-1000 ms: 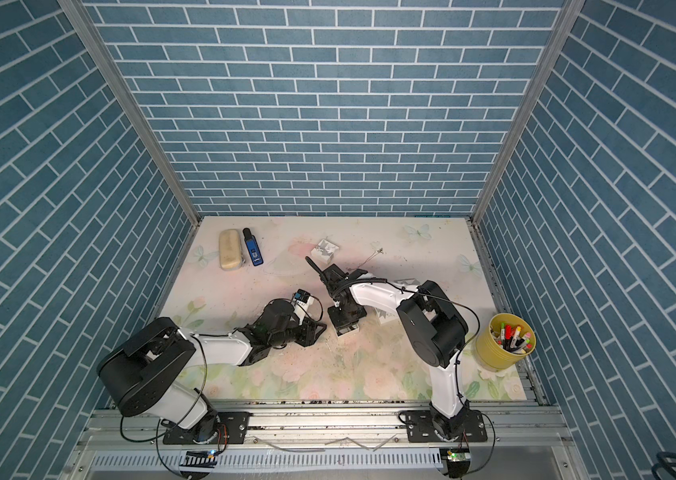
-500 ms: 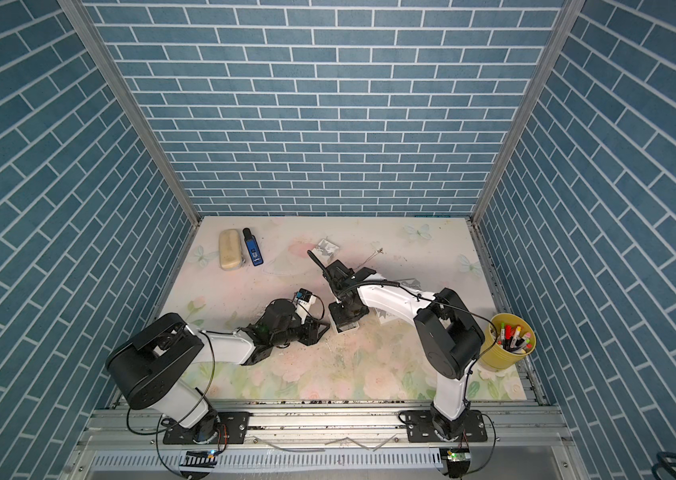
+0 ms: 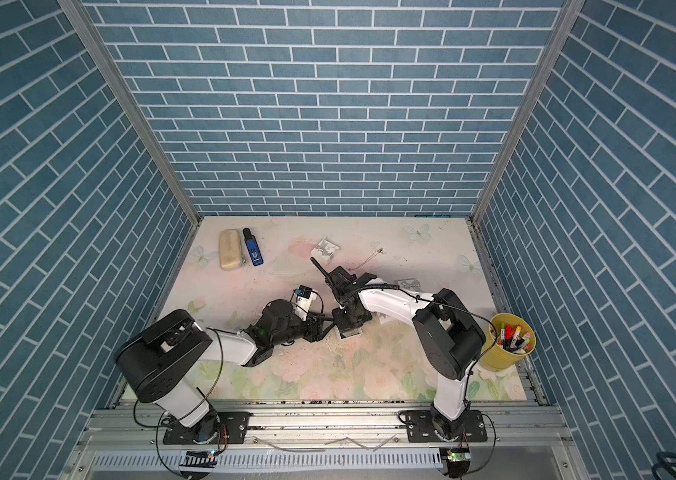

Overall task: Take the necklace out of the lift-off lid jewelry box
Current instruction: Take out the inner lining from the jewelry box.

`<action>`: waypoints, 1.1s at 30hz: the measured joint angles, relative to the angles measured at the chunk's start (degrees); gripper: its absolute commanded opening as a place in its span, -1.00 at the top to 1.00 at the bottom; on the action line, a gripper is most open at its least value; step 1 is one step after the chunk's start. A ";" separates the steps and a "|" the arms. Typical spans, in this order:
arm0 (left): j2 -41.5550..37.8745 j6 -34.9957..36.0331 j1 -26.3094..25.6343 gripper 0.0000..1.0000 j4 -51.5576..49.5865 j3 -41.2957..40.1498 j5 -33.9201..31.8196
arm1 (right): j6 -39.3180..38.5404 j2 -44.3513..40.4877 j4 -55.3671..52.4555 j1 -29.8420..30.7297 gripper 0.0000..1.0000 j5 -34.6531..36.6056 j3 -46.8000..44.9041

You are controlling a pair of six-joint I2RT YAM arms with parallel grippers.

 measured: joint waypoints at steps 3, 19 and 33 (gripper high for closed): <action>4.57 -2.51 0.04 -0.15 2.60 1.22 0.85 | 0.00 -0.87 0.70 0.00 1.00 0.02 -0.72; 5.97 -6.34 0.87 -0.23 4.52 1.77 -1.86 | 3.04 -8.98 5.20 -1.18 1.00 -0.11 -6.43; 0.24 -0.72 1.27 0.38 -7.78 6.64 0.11 | 5.88 -12.44 9.18 -3.41 1.00 -0.09 -8.92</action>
